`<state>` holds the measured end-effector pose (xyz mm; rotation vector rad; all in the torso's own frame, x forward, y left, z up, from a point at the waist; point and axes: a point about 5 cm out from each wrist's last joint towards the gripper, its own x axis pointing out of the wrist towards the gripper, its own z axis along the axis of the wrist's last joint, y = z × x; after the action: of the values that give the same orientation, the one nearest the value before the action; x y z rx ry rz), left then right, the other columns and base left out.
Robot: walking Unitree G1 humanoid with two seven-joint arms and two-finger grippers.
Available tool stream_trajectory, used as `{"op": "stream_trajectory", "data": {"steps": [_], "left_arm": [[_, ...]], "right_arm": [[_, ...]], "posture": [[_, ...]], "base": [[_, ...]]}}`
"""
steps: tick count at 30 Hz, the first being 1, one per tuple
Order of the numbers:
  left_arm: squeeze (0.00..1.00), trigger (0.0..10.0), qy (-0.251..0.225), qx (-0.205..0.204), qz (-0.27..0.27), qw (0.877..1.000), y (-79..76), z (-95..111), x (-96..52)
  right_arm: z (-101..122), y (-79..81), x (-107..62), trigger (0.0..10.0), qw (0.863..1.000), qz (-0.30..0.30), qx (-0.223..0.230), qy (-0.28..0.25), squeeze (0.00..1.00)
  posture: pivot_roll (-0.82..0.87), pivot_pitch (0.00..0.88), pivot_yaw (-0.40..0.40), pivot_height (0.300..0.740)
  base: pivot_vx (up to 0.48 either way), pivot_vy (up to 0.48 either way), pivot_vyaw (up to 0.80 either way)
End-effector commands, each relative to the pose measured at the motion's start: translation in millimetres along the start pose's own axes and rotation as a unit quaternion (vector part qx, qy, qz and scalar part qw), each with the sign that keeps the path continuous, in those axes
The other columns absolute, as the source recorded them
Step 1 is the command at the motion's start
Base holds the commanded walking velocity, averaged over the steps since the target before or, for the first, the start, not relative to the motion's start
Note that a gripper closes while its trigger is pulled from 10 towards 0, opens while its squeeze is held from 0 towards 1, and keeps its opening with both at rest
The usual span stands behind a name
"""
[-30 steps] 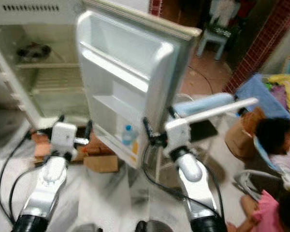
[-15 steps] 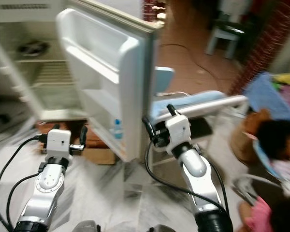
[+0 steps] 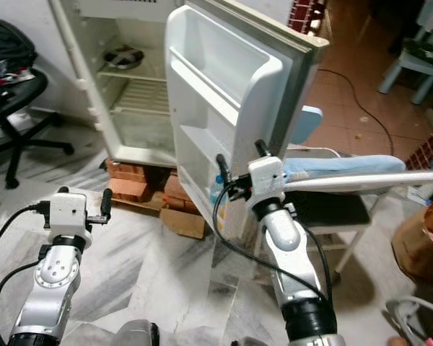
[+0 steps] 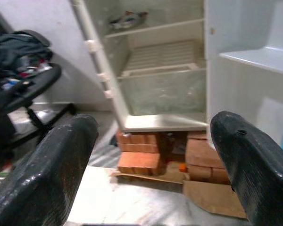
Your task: Restocking fridge
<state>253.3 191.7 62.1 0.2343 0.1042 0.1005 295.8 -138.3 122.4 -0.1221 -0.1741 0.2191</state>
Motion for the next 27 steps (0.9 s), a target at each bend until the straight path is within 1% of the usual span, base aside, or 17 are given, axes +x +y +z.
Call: {"op": "stream_trajectory", "data": {"steps": [1,4,5,7,8,9,10,11,13,18,20,22,24,26,27], "left_arm": [[0.0,10.0,0.013,-0.003,-0.009,1.0,-6.7,-3.5,-2.9],[0.0,10.0,0.018,-0.005,-0.014,1.0,-10.1,-4.9,-3.6],[0.0,10.0,0.023,-0.004,-0.018,1.0,-12.0,-7.1,-3.7],[0.0,10.0,0.024,-0.003,-0.019,1.0,-12.3,-7.6,-3.7],[0.0,10.0,0.026,-0.002,-0.023,0.999,-13.4,-8.4,-3.4],[0.0,10.0,0.029,0.0,-0.026,0.999,-15.2,-8.2,-2.4],[0.0,10.0,0.029,0.0,-0.027,0.999,-16.1,-6.8,-1.6],[0.0,10.0,0.029,0.0,-0.027,0.999,-16.1,-6.8,-1.6],[0.0,10.0,0.028,0.001,-0.025,0.999,-15.3,-5.3,0.6],[0.0,10.0,0.028,0.002,-0.019,0.999,-12.4,-4.5,-0.9],[0.0,10.0,0.029,0.002,-0.018,0.999,-11.6,-5.4,-1.8],[0.0,10.0,0.033,0.002,-0.016,0.999,-10.7,-7.6,-4.3],[0.0,10.0,0.034,0.003,-0.015,0.999,-10.7,-8.0,-4.8],[0.0,10.0,0.035,0.002,-0.016,0.999,-11.6,-8.5,-5.8],[0.0,10.0,0.035,0.002,-0.017,0.999,-12.3,-8.5,-6.0]], "right_arm": [[3.4,-10.2,7.1,10.0,1.0,-0.026,-0.001,0.001,0.0],[5.4,-13.2,13.6,10.0,0.999,-0.035,-0.003,-0.001,0.0],[7.9,-13.4,20.6,10.0,0.999,-0.04,0.003,-0.004,0.0],[8.5,-13.3,22.3,10.0,0.999,-0.041,0.004,-0.005,0.0],[11.6,-12.5,29.4,10.0,0.999,-0.042,0.008,-0.01,0.0],[19.1,-9.6,43.7,10.0,0.999,-0.04,0.008,-0.02,0.0],[23.9,-7.8,51.8,10.0,0.999,-0.037,0.007,-0.025,0.0],[23.9,-7.8,51.8,10.0,0.999,-0.037,0.007,-0.025,0.0],[31.8,-5.6,67.1,10.0,0.999,-0.032,0.003,-0.03,0.0],[37.6,-5.6,83.3,10.0,0.999,-0.037,0.0,-0.022,0.0],[38.3,-5.3,85.9,10.0,0.999,-0.039,0.001,-0.021,0.0],[41.2,0.0,92.5,10.0,0.999,-0.032,0.029,-0.02,0.0],[42.0,1.8,93.9,10.0,0.999,-0.028,0.037,-0.021,0.0],[46.2,16.5,96.3,10.0,0.996,0.023,0.081,-0.028,0.0],[48.8,24.9,96.0,10.0,0.992,0.054,0.108,-0.034,0.0]], "posture": [[0.03,0.047,-0.053,0.74],[0.03,0.048,-0.052,0.74],[0.03,0.047,-0.052,0.74],[0.03,0.046,-0.051,0.74],[0.03,0.044,-0.049,0.74],[0.03,0.043,-0.049,0.74],[0.03,0.043,-0.049,0.74],[0.03,0.043,-0.049,0.74],[0.05,0.042,-0.059,0.74],[0.08,0.055,-0.079,0.74],[0.08,0.055,-0.079,0.74],[0.08,0.056,-0.082,0.74],[0.08,0.055,-0.083,0.74],[0.08,0.052,-0.084,0.74],[0.08,0.052,-0.084,0.74]], "base": [[0.0,0.0,0.0],[0.0,0.0,0.0],[0.0,0.0,0.0],[0.0,0.0,0.0],[0.0,0.0,0.0],[0.0,0.0,0.0],[0.0,0.0,0.0],[0.0,0.0,0.0],[0.0,0.0,0.0],[0.0,0.0,0.0],[0.0,0.0,0.0],[0.0,0.0,0.0],[0.0,0.0,0.0],[0.0,0.0,0.0],[0.0,0.0,0.0]]}}
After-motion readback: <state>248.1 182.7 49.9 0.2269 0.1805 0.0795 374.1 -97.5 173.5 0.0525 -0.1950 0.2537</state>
